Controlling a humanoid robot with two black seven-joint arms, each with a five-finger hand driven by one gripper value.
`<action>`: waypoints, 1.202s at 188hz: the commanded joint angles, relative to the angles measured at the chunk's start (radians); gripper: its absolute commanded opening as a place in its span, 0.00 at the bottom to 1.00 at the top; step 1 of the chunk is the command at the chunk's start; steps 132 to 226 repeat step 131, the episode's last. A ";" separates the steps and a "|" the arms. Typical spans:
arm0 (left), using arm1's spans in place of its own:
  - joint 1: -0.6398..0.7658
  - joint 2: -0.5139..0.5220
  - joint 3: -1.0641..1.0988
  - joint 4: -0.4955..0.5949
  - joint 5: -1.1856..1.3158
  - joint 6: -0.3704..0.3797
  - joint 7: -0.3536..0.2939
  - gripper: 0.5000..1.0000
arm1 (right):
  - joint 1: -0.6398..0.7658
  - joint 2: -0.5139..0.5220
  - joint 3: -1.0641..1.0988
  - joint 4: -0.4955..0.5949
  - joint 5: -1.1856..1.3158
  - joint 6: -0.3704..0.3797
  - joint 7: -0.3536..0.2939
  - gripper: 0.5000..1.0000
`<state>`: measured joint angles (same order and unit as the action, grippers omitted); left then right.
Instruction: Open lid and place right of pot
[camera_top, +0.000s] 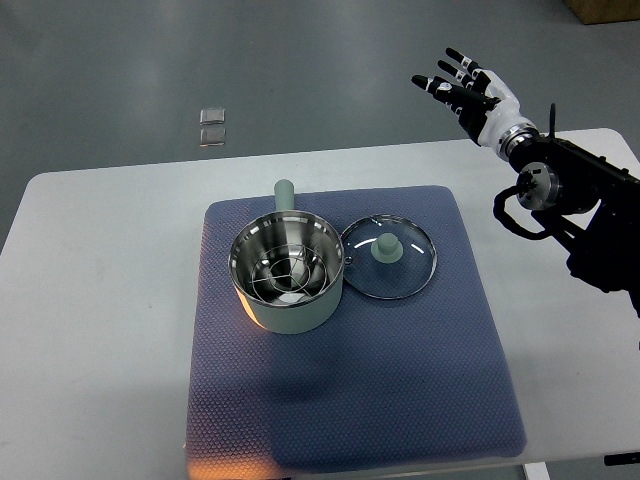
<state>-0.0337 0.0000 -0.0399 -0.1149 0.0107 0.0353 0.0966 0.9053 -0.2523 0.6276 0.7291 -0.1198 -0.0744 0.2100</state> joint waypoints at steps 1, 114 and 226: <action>0.000 0.000 0.000 0.000 0.000 0.000 0.000 1.00 | -0.014 0.004 0.011 0.000 0.000 0.001 0.000 0.86; 0.000 0.000 0.000 0.001 0.000 0.000 0.000 1.00 | -0.144 0.071 0.264 0.015 -0.155 0.024 0.071 0.86; 0.000 0.000 0.000 0.000 0.000 0.000 0.000 1.00 | -0.166 0.088 0.304 0.015 -0.199 0.031 0.072 0.86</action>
